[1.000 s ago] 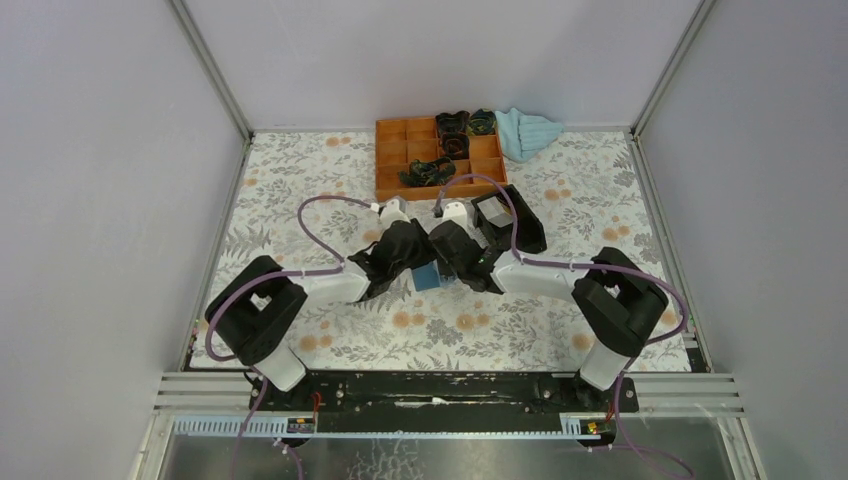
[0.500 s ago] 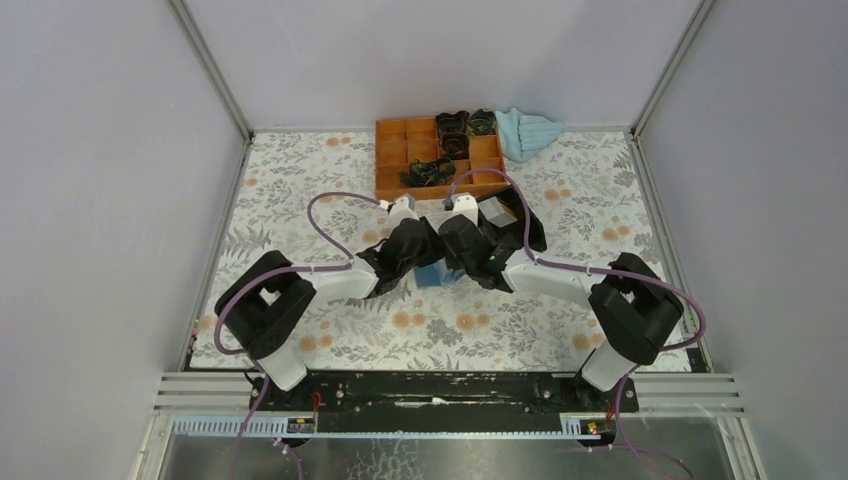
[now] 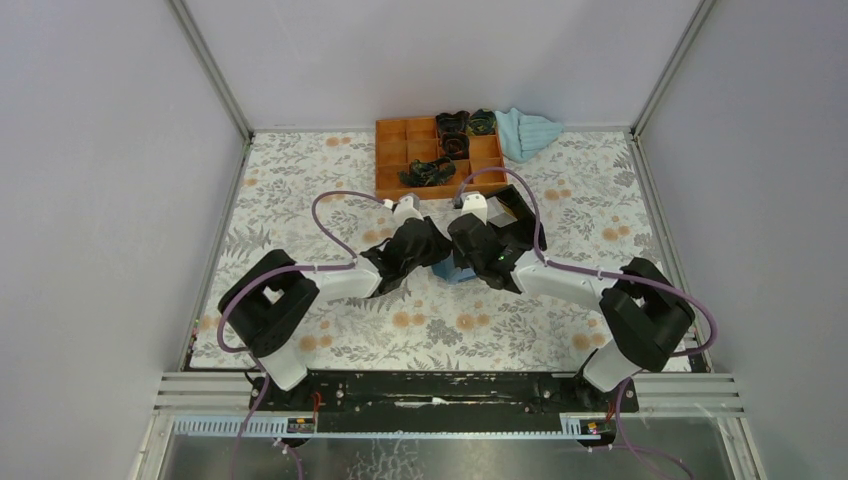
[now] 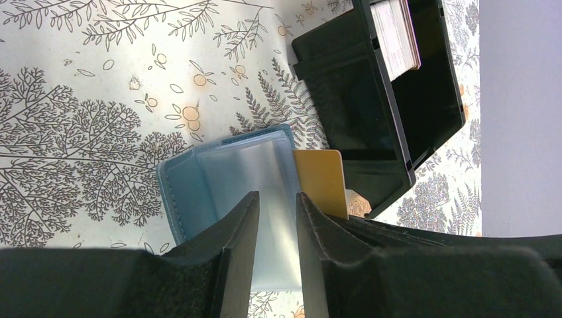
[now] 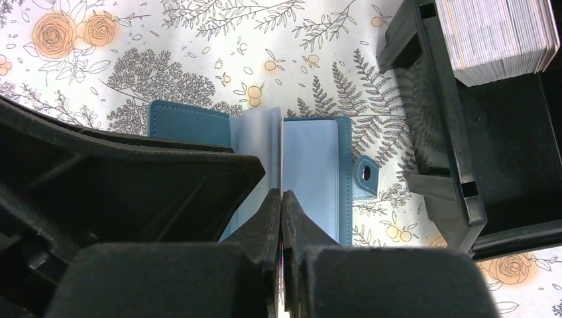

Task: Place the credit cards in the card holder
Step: Insert the credit card into the card holder.

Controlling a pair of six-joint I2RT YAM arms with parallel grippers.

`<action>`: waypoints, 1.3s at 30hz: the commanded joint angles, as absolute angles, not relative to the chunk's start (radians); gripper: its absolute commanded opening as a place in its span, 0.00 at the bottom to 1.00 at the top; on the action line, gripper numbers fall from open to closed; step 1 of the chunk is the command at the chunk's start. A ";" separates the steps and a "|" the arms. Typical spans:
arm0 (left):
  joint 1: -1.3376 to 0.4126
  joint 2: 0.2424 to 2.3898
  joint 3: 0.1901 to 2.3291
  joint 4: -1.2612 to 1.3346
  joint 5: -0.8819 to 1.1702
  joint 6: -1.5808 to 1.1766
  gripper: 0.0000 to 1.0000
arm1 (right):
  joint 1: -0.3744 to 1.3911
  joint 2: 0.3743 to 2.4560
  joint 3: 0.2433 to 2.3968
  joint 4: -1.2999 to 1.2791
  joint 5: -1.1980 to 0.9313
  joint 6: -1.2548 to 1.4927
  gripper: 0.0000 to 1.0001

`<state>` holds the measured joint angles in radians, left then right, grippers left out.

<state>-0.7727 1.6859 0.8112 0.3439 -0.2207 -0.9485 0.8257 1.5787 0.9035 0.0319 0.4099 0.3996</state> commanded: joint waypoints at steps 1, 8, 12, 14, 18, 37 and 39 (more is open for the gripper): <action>-0.779 1.699 0.798 0.366 -0.234 -0.927 0.34 | 0.815 1.532 0.904 0.036 0.453 0.385 0.00; -0.780 1.710 0.780 0.367 -0.224 -0.926 0.34 | 0.814 1.513 0.900 0.036 0.448 0.383 0.00; -0.780 1.722 0.779 0.367 -0.220 -0.927 0.34 | 0.815 1.506 0.899 0.035 0.448 0.383 0.00; -0.779 1.728 0.780 0.364 -0.220 -0.924 0.34 | 0.814 1.503 0.899 0.033 0.449 0.383 0.00; -0.780 1.744 0.792 0.351 -0.212 -0.921 0.34 | 0.815 1.498 0.900 0.031 0.443 0.382 0.00; -0.796 1.649 0.826 0.329 -0.281 -0.884 0.35 | 0.814 1.488 0.896 0.037 0.419 0.383 0.00; -0.798 1.665 0.846 0.311 -0.277 -0.879 0.35 | 0.814 1.486 0.893 0.038 0.418 0.385 0.00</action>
<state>-0.7876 1.6577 0.7990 0.3344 -0.2447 -0.9157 0.8215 1.5227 0.8925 0.0299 0.4072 0.3889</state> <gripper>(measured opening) 0.350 0.014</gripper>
